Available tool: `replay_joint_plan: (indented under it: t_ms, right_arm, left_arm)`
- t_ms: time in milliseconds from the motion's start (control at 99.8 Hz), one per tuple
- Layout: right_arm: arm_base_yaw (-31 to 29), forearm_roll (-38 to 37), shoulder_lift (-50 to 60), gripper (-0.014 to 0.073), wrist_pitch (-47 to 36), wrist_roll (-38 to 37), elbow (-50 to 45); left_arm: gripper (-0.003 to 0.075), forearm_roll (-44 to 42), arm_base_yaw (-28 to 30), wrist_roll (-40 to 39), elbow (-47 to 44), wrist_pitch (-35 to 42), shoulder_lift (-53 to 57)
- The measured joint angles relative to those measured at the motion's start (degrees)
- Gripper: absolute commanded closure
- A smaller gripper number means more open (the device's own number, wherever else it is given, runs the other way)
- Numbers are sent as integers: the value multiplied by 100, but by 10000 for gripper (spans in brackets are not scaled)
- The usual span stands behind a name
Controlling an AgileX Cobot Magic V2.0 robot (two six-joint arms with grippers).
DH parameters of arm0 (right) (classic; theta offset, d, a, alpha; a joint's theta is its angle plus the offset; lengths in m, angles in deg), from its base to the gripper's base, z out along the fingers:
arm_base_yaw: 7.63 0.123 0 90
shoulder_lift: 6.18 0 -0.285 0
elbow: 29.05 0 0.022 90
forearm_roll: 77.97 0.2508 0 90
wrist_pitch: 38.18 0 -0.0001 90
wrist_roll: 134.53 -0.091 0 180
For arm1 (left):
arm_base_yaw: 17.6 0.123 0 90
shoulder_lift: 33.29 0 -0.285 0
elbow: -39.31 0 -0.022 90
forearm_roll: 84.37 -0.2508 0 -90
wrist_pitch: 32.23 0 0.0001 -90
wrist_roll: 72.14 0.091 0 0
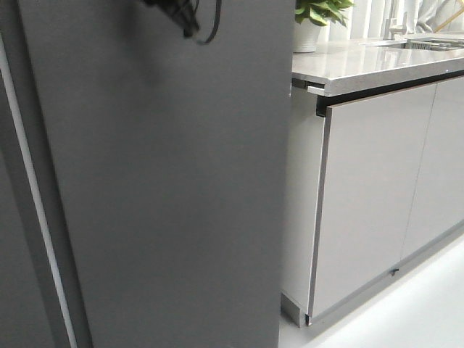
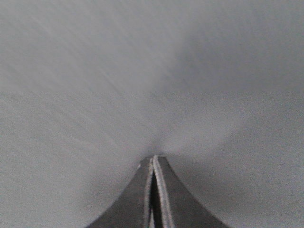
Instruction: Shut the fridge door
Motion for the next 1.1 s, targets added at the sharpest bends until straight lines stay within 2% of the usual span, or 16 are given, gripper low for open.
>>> replay_joint_plan:
  t_ms: [621,831,962,1102]
  right_arm:
    - [44,-75,-269,639,139,-455,407]
    - [21,-944,-213,639,832,-360,940]
    - [-63,-1586,260,639,1574,-336,1061]
    - [-199,-2263,875,639,2027,-336,1097]
  left_arm:
    - [740,0,0,0,0,0,0]
    - [740,0,0,0,0,0,0]
    - [740,0,0,0,0,0,0]
    - [740,0,0,0,0,0,0]
